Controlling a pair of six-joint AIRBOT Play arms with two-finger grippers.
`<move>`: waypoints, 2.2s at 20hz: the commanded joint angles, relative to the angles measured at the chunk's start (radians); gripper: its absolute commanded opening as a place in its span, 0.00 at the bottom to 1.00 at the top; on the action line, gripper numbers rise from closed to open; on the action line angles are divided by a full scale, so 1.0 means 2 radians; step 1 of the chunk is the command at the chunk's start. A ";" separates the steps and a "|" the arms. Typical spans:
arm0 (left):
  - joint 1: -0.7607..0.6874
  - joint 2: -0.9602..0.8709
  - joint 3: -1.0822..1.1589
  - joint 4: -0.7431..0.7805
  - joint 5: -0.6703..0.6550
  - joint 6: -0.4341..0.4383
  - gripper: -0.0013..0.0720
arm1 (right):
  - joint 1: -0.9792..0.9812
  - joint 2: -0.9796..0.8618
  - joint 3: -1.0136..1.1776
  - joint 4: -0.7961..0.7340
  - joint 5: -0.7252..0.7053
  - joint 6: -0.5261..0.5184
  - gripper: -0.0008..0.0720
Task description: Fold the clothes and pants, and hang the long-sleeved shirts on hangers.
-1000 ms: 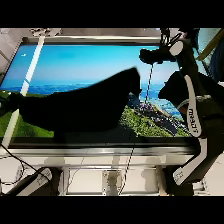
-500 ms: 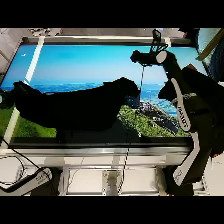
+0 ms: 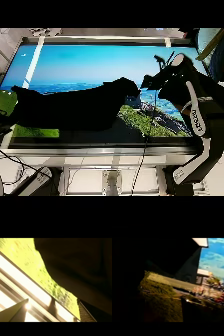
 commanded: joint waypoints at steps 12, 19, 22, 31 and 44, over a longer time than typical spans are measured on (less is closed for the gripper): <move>0.020 -0.073 -0.024 -0.066 0.122 0.017 0.97 | 0.064 -0.036 -0.061 0.050 -0.090 -0.006 0.69; 0.020 -0.075 -0.024 -0.066 0.133 0.017 0.97 | 0.112 -0.066 -0.061 0.051 -0.103 -0.006 0.66; 0.020 -0.076 -0.024 -0.066 0.133 0.017 0.97 | 0.118 -0.069 -0.061 0.052 -0.108 -0.006 0.66; 0.020 -0.076 -0.024 -0.066 0.136 0.017 0.04 | 0.118 -0.075 -0.047 0.062 -0.146 -0.004 0.02; 0.020 0.116 0.046 -0.038 0.064 0.055 0.04 | 0.158 0.086 0.159 0.005 0.084 -0.005 0.04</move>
